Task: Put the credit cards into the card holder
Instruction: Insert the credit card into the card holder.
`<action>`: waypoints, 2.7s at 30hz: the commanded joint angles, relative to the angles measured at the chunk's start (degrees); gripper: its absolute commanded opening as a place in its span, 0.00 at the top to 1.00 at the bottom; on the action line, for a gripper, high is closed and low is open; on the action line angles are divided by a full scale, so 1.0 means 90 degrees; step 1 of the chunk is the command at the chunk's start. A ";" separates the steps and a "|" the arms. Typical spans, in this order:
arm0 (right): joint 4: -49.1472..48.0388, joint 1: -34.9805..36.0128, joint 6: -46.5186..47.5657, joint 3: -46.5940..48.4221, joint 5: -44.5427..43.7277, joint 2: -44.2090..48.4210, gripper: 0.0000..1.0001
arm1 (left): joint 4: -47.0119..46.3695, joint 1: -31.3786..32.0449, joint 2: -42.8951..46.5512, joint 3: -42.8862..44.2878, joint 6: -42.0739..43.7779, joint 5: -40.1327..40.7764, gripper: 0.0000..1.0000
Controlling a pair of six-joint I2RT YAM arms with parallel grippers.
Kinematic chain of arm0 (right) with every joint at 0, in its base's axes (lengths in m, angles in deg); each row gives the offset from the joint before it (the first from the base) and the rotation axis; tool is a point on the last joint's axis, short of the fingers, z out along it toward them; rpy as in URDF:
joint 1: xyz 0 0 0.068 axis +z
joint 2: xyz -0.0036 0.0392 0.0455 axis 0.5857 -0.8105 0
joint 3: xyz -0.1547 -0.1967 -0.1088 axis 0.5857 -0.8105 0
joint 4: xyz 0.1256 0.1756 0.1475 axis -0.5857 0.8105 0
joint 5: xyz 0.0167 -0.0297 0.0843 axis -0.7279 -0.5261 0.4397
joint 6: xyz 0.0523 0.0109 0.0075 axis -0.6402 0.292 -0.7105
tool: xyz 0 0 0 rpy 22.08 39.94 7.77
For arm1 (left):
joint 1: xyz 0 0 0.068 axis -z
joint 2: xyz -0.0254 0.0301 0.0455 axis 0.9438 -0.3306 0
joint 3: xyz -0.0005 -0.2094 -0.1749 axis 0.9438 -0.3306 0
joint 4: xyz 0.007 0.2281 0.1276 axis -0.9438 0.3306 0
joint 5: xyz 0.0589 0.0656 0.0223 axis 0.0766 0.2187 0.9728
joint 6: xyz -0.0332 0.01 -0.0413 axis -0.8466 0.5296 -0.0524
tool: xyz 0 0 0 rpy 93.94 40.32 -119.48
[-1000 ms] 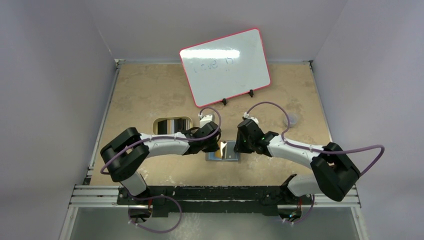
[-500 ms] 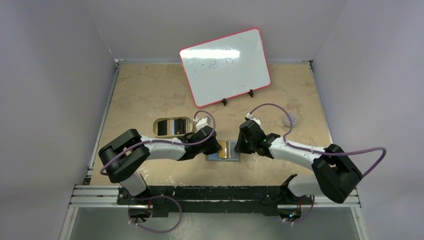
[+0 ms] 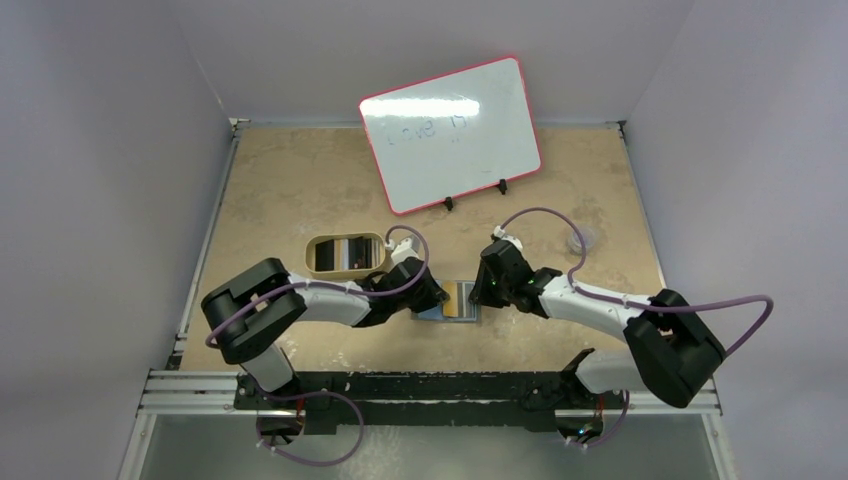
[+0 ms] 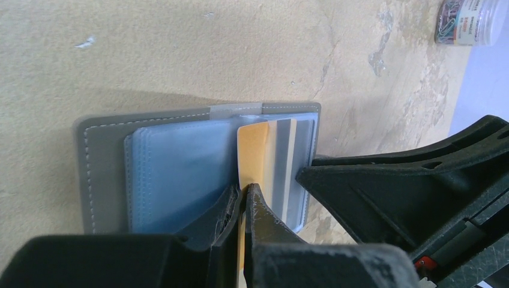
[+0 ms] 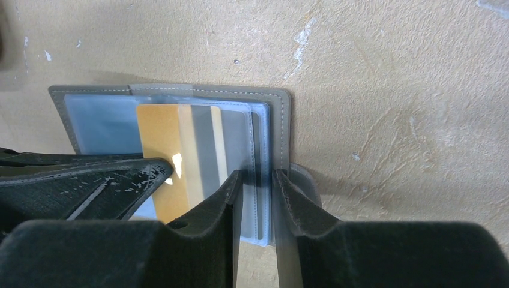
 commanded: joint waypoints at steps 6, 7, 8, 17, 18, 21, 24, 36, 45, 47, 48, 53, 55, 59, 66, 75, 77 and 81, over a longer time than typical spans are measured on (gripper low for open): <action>-0.0245 0.0066 -0.0097 -0.0213 0.0371 -0.0268 0.74 | 0.0253 0.0185 -0.0269 0.0114 0.0043 0.0070 0.94; -0.0163 0.0062 -0.0067 -0.0145 0.0350 -0.0236 0.74 | 0.0425 0.0183 -0.0174 0.0180 0.0066 0.0152 0.91; -0.0046 0.0066 -0.0045 -0.0087 0.0318 -0.0153 0.74 | 0.0617 0.0185 -0.0059 0.0224 0.0093 0.0229 0.86; 0.1382 0.0058 0.0120 0.0637 -0.0342 0.0833 0.66 | 0.0938 0.0185 0.0361 0.0277 0.0089 0.0526 0.71; 0.1512 0.0057 0.0122 0.0697 -0.0386 0.0887 0.65 | 0.0934 0.0182 0.0330 0.0279 0.0087 0.0506 0.71; 0.1822 0.0057 0.0105 0.0821 -0.0571 0.1015 0.63 | 0.0934 0.0180 0.0284 0.0266 0.0091 0.0483 0.71; 0.2013 0.0048 0.0082 0.0851 -0.0813 0.1109 0.61 | 0.0931 0.0185 0.0320 0.0256 0.0111 0.0498 0.70; 0.2171 -0.0088 0.0142 0.0791 -0.1058 0.0825 0.56 | 0.0817 0.0179 0.0245 0.0357 0.0192 0.0428 0.68; 0.2594 -0.0156 0.0282 0.1206 -0.1228 0.1043 0.55 | 0.0984 0.0186 0.0210 0.0407 0.0247 0.0513 0.67; 0.2647 -0.0200 0.0342 0.1269 -0.1241 0.1223 0.55 | 0.1002 0.0186 0.0217 0.0401 0.0258 0.0536 0.67; 0.2611 -0.0222 0.0361 0.1244 -0.1219 0.1263 0.55 | 0.1000 0.0183 0.0220 0.0397 0.0260 0.0545 0.66; 0.2144 -0.0371 0.0408 0.0844 -0.0745 0.1127 0.55 | 0.0918 0.0178 0.0201 0.0384 0.0258 0.0522 0.66; 0.1924 -0.0382 0.0396 0.0709 -0.0525 0.1072 0.55 | 0.0898 0.0183 0.0177 0.0387 0.0247 0.0517 0.66; 0.1620 -0.0402 0.0382 0.0503 -0.0256 0.0984 0.56 | 0.0801 0.0183 0.0137 0.0359 0.0208 0.0481 0.65; 0.1478 -0.0397 0.0367 0.0363 -0.0363 0.0853 0.74 | 0.0749 0.0186 0.0120 0.0461 0.0253 0.0465 0.65; 0.1034 -0.0394 0.0357 0.0150 0.0054 0.0774 1.00 | 0.0260 0.0186 0.0126 0.0511 0.0350 0.0226 0.65; 0.0987 -0.0401 0.0346 0.0117 0.0073 0.0779 1.00 | 0.0096 0.0186 0.0060 0.0503 0.0339 0.0110 0.65; 0.0914 -0.0402 0.0311 0.0070 0.0108 0.0721 1.00 | -0.0135 0.0218 -0.0042 0.0533 0.0343 -0.0055 0.66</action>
